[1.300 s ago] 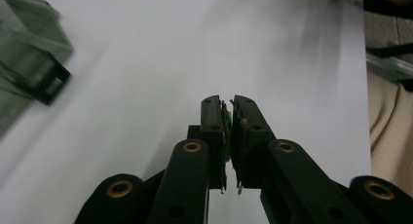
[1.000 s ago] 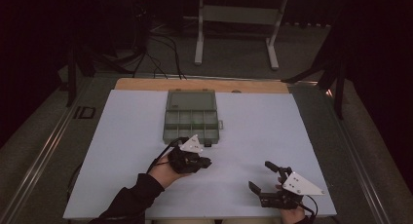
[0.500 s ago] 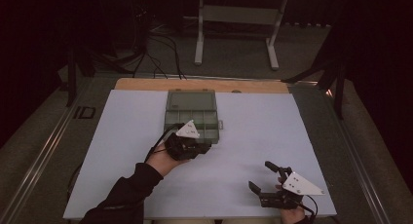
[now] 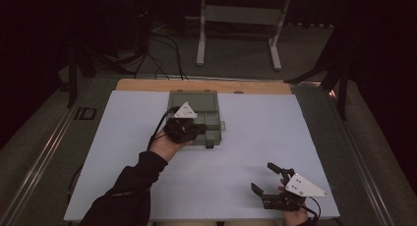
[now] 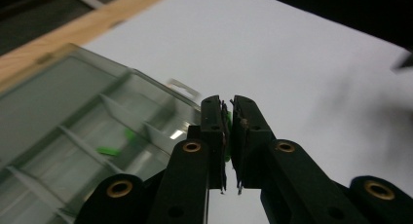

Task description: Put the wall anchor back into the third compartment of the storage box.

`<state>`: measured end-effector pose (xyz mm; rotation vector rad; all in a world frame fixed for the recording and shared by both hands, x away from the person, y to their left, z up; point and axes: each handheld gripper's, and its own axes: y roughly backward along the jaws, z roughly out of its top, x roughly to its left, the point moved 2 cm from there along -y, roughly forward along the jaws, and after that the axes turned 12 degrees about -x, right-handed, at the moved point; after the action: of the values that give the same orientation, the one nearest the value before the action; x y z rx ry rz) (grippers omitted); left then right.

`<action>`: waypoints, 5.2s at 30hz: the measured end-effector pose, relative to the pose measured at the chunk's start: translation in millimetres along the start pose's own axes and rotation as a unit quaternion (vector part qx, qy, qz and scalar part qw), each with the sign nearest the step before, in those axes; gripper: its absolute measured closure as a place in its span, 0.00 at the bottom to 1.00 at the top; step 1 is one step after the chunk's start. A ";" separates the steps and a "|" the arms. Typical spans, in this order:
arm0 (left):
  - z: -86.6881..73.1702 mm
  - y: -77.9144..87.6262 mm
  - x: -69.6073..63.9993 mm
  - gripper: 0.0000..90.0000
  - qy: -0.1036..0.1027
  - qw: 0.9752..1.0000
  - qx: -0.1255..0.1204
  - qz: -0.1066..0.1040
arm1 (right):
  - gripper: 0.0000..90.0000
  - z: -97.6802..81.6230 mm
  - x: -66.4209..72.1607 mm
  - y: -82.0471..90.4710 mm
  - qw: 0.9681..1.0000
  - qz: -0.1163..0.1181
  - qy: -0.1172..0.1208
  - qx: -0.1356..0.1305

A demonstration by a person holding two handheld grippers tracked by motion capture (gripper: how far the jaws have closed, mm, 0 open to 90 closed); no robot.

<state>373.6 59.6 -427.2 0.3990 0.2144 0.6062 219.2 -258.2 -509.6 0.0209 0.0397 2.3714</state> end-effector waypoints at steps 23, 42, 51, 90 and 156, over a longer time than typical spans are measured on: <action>-11.6 -38.4 41.7 0.92 0.086 0.992 -0.010 0.095 | 0.12 -0.4 0.1 -0.1 1.000 0.001 -0.001 0.001; -24.4 -69.0 58.9 0.91 0.127 0.981 0.005 0.146 | 0.12 -0.2 -0.7 0.6 1.000 0.000 -0.005 0.000; -27.8 -82.3 63.0 0.92 0.133 0.978 0.037 0.158 | 0.12 0.5 -2.3 2.4 1.000 -0.001 -0.005 -0.004; -9.2 -28.1 29.9 0.07 0.107 0.990 0.021 0.089 | 0.12 -1.7 -7.9 3.1 1.000 -0.009 -0.007 -0.002; -119.7 140.7 -22.2 0.00 0.052 0.991 -0.125 -0.016 | 0.13 1.0 -1.6 -3.8 1.000 0.002 0.003 0.002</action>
<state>247.1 187.8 -473.8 0.1225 0.2415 0.6150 223.1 -256.6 -508.7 0.0164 0.0460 2.3750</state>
